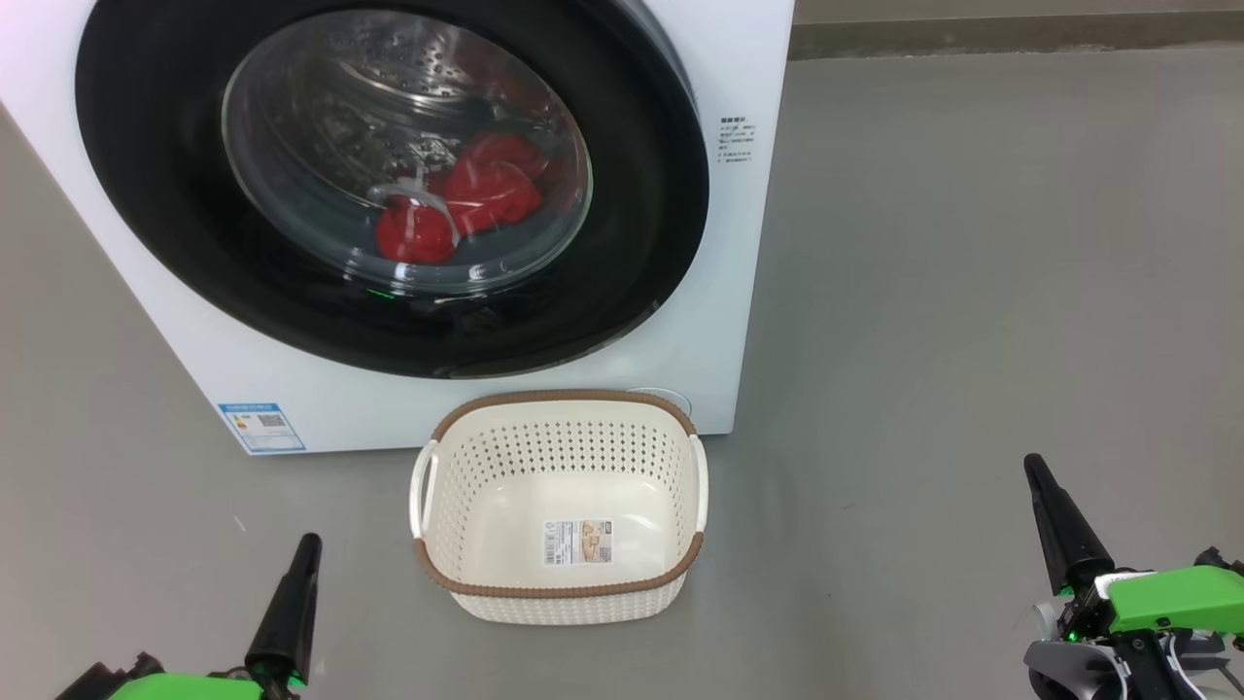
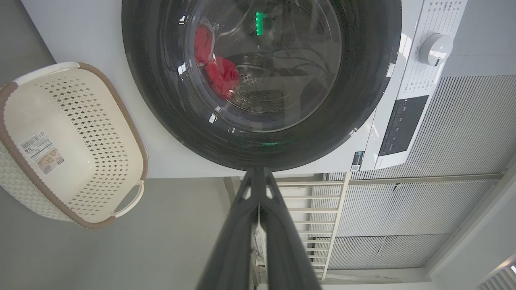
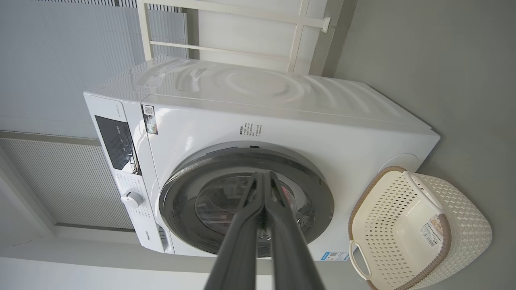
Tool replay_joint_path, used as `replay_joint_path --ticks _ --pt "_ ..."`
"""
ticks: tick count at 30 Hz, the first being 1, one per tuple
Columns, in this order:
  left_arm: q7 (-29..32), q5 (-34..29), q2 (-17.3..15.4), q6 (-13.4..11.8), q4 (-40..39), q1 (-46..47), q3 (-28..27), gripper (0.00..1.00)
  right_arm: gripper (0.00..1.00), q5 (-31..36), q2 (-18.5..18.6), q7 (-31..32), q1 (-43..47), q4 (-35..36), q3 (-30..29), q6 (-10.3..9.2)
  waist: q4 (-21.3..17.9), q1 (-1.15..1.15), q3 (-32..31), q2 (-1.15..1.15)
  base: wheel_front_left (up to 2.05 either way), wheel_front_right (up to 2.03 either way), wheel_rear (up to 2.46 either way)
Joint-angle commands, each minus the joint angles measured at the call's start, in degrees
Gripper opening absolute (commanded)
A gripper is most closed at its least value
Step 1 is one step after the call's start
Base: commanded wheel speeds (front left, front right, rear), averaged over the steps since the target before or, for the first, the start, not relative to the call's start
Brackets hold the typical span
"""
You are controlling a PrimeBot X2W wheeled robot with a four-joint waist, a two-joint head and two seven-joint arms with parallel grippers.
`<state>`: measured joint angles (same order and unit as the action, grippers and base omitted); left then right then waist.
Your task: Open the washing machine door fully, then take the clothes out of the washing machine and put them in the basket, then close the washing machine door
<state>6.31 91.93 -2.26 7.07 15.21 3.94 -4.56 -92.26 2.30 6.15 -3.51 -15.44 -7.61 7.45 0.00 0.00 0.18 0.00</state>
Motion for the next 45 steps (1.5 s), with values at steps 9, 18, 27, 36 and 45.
replay_joint_path --ticks 9,18,27,36,45 --pt "0.18 0.24 -0.62 0.42 -1.18 2.25 -1.96 0.0 0.0 0.11 0.58 0.35 -2.68 1.42 1.07 0.03 0.0 0.0 0.0 0.0 0.0 0.0 0.0" --pt "0.18 0.24 -0.62 0.42 -1.18 2.25 -1.96 0.0 0.0 0.1 0.58 0.35 -2.68 1.42 1.07 0.03 0.0 0.0 0.0 0.0 0.0 0.0 0.0" --pt "0.17 0.24 -0.62 0.42 -1.18 2.25 -1.95 0.0 0.0 0.1 0.58 0.35 -2.68 1.42 1.08 0.03 0.0 0.0 0.0 0.0 0.0 0.0 0.0" --pt "0.17 0.24 -0.62 0.42 -1.18 2.25 -1.95 0.0 0.0 0.1 0.58 0.35 -2.68 1.42 1.08 0.03 0.0 0.0 0.0 0.0 0.0 0.0 0.0" --pt "0.17 0.24 -0.62 0.42 -1.18 2.25 -1.95 0.0 0.0 0.1 0.58 0.34 -2.68 1.42 1.08 0.03 0.0 0.0 0.0 0.0 0.0 0.0 0.0"
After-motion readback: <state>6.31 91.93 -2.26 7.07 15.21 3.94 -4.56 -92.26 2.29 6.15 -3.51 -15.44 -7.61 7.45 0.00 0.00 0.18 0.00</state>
